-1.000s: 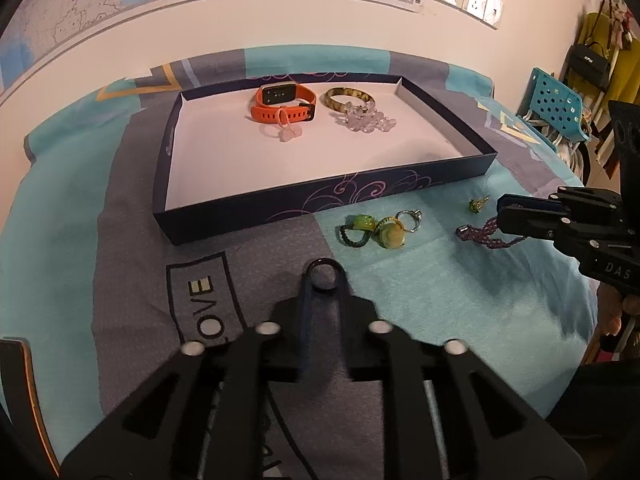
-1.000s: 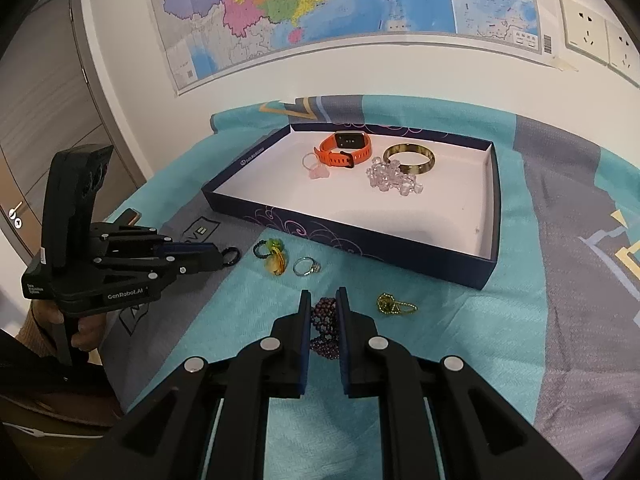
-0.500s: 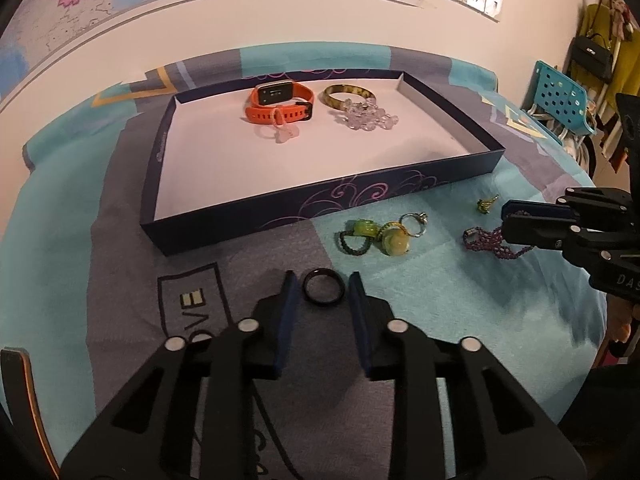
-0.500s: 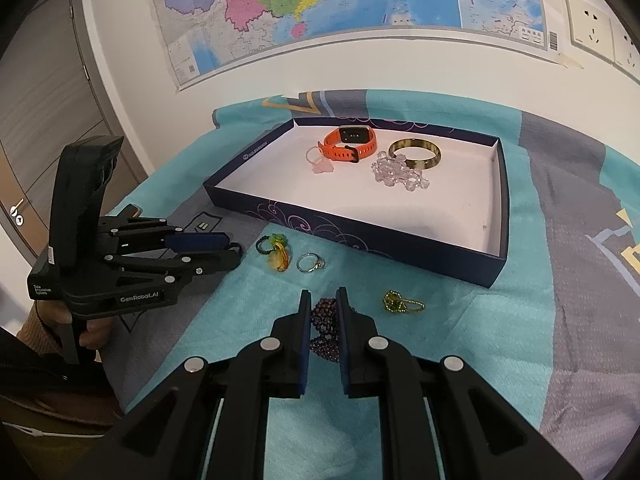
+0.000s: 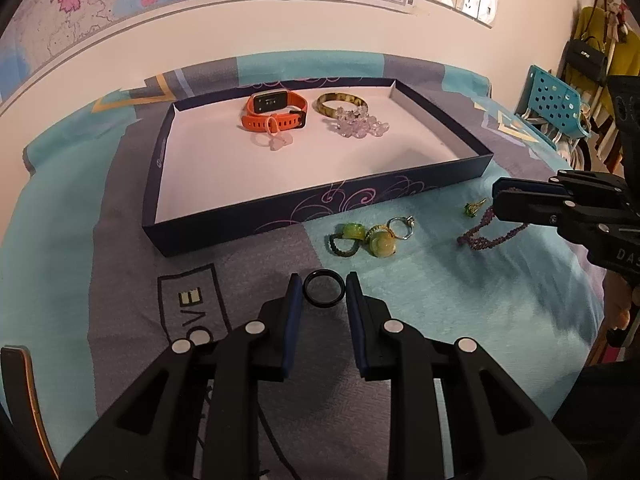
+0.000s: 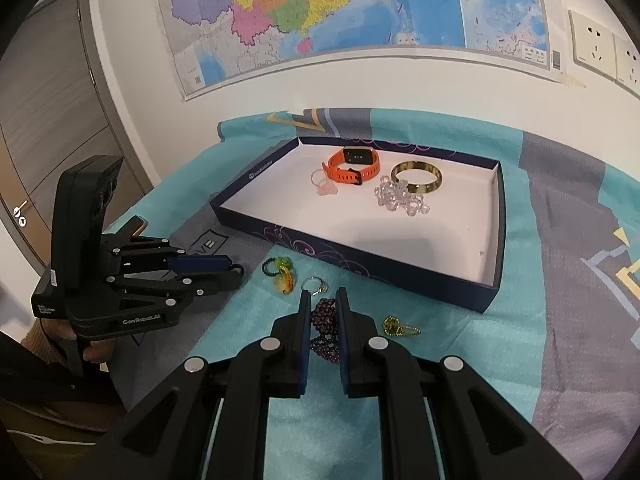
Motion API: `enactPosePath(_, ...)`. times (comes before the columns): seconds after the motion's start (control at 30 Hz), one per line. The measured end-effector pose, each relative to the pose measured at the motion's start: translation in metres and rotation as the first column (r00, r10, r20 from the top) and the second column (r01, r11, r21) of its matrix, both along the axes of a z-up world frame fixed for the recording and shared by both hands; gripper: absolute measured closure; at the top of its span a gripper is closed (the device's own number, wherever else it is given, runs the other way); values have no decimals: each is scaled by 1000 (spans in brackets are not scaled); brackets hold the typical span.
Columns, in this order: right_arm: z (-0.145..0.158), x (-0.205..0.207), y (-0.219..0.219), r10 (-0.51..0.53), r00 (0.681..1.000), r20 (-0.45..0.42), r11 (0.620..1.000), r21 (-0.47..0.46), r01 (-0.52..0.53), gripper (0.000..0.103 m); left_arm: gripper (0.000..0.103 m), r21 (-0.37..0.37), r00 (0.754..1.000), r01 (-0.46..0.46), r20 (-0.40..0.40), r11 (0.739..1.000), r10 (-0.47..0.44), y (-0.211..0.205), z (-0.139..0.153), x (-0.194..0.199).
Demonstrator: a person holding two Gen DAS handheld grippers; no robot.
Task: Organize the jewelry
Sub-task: 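Grasp the black ring with the left gripper while the right grasps the purple beaded necklace, then lift and carry the black ring and purple necklace over the box with both grippers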
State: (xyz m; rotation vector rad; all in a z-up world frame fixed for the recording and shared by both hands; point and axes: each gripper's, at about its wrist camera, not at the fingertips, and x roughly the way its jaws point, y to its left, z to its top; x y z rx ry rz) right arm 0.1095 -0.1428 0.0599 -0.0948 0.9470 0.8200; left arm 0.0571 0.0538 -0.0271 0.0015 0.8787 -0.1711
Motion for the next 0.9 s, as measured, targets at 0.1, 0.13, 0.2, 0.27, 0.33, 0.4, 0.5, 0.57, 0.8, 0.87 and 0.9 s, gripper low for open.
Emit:
enactPosePath(0.1, 3, 1, 1, 3, 1000, 9, 1000, 3, -3, 93, 80, -1, 1000, 2, 11, 1000, -2, 0, 4, -2)
enactPosePath(0.13, 4, 1, 1, 4, 1000, 11, 1000, 6, -4, 93, 80, -3, 1000, 5, 15, 1000, -5, 0, 5, -2)
enactPosePath(0.2, 7, 3, 1, 6, 1000, 19, 1000, 9, -6, 93, 80, -6, 1000, 7, 21, 1000, -7, 0, 8, -3)
enactPosePath(0.27, 9, 5, 1, 7, 1000, 25, 1000, 14, -7, 93, 80, -8, 1000, 10, 29, 1000, -10, -1, 11, -4)
enactPosePath(0.33, 12, 7, 1, 8, 1000, 29, 1000, 24, -9, 93, 80, -10, 999, 10, 36, 1000, -10, -1, 14, -3)
enactPosePath(0.4, 16, 9, 2, 10, 999, 41, 1000, 25, -11, 93, 80, -13, 999, 13, 44, 1000, -13, -1, 17, -3)
enactPosePath(0.5, 19, 12, 3, 15, 999, 48, 999, 32, -16, 93, 80, -17, 998, 16, 54, 1000, -15, 0, 21, -2)
enactPosePath(0.57, 22, 12, 4, 16, 998, 52, 999, 37, -18, 93, 80, -19, 998, 17, 60, 1000, -15, 1, 23, -2)
enactPosePath(0.8, 30, 20, 5, 13, 998, 69, 998, 56, -17, 93, 80, -24, 997, 21, 79, 999, -19, 2, 31, 0)
enactPosePath(0.87, 32, 23, 6, 12, 997, 75, 998, 56, -16, 93, 80, -25, 996, 22, 84, 999, -19, 2, 32, 2)
enactPosePath(0.9, 34, 24, 6, 12, 997, 78, 998, 58, -16, 93, 80, -23, 996, 21, 87, 1000, -19, 3, 33, 3)
